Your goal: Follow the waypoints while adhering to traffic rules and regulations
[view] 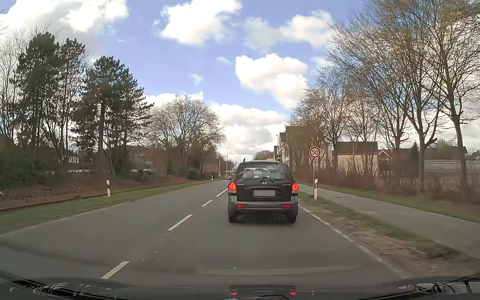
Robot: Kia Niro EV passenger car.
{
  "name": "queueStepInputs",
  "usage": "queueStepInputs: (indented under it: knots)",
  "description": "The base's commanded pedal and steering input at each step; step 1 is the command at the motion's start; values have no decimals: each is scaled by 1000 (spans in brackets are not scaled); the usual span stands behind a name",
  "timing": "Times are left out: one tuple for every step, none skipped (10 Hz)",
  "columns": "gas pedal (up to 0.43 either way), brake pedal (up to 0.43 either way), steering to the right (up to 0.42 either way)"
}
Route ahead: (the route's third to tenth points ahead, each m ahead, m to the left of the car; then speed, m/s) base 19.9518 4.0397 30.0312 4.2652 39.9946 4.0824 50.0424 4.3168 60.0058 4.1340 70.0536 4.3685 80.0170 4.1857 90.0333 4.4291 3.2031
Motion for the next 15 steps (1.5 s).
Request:
queueStepInputs:
  knots:
    - [0, 250, 0]
    - [0, 238, 0]
    - [0, 226, 0]
    - [0, 220, 0]
    - [0, 220, 0]
    - [0, 213, 0]
    - [0, 213, 0]
    - [0, 213, 0]
    - [0, 213, 0]
    - [0, 220, 0]
    - [0, 220, 0]
    - [0, 213, 0]
    - [0, 207, 0]
    - [0, 207, 0]
    - [0, 207, 0]
